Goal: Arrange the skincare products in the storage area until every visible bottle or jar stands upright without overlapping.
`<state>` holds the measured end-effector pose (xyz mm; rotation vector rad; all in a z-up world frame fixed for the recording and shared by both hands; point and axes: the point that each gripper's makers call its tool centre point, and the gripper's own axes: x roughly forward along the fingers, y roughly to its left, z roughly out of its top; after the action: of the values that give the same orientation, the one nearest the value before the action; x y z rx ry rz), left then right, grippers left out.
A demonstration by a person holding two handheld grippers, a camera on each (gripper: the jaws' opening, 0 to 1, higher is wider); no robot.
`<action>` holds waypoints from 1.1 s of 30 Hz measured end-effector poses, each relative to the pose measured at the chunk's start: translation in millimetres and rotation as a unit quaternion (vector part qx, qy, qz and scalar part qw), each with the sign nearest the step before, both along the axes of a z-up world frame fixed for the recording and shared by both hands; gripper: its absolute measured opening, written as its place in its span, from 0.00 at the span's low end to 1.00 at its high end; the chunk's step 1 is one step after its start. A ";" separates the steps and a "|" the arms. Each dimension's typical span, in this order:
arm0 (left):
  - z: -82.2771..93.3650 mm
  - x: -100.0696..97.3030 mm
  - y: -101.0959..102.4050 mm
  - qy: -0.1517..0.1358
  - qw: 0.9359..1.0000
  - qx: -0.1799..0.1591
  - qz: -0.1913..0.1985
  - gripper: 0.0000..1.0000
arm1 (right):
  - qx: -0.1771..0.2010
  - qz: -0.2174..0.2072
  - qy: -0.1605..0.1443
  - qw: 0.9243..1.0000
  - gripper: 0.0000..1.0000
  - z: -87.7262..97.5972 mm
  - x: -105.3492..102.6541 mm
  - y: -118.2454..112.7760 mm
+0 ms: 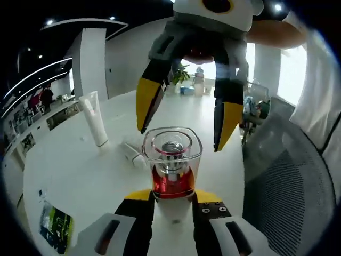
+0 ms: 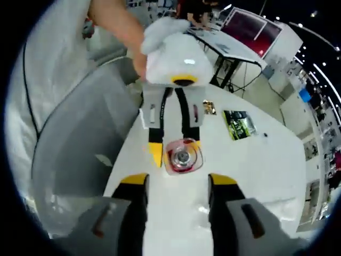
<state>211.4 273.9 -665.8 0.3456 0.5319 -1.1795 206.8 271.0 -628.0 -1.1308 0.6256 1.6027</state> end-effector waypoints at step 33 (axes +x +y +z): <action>-13.6 -21.6 35.4 0.094 0.976 -0.036 0.194 0.38 | 0.016 -0.186 0.093 0.978 0.29 -2.3 -0.1 18.9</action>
<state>189.8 309.3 -679.4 0.0601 0.6842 -0.8528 206.7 290.0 -630.3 -0.7889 0.8765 1.3959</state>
